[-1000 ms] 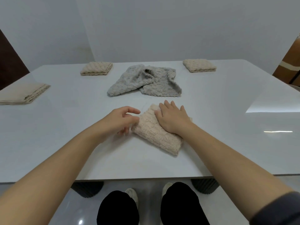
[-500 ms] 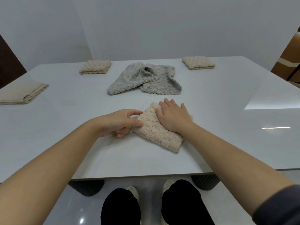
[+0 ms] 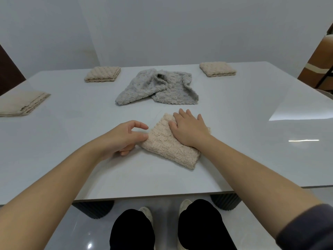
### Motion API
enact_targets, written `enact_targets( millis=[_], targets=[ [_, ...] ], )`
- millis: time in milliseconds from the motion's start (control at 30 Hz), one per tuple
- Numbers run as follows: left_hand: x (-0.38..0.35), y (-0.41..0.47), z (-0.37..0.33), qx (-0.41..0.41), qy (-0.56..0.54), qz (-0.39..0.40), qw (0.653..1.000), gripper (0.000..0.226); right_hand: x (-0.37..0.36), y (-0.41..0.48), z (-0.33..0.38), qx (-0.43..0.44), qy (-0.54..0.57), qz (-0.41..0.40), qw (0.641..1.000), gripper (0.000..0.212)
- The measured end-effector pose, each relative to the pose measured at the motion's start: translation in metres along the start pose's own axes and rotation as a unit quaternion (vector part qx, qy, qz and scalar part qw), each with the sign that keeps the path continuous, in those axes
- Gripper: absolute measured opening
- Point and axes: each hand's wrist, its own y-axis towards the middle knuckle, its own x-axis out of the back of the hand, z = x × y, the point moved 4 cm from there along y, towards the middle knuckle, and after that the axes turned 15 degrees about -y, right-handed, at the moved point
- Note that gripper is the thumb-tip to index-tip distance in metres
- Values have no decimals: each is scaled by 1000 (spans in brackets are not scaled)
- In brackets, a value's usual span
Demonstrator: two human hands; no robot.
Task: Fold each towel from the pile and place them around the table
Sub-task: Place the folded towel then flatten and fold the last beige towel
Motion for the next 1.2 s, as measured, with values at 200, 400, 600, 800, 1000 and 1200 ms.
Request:
enact_targets(
  millis=[200, 400, 600, 800, 1000, 1200],
  targets=[
    [7, -12, 1, -23, 21, -15, 999, 23, 1, 14, 13, 64, -4, 2, 998, 60],
    [12, -23, -7, -10, 131, -120, 984, 11, 6, 12, 24, 125, 4, -3, 992, 58],
    [-30, -6, -51, -209, 370, -186, 886, 43, 29, 1, 8, 96, 166, -86, 978, 49],
    [-70, 41, -10, -146, 446, -62, 881, 53, 48, -26, -32, 48, 199, -109, 973, 45],
    [-70, 45, 4, -125, 451, -74, 881, 54, 45, -50, -60, -65, 360, -112, 924, 35],
    [-70, 44, 3, -127, 445, -77, 883, 53, 36, -67, -63, -157, 630, 76, 757, 11]
  ],
)
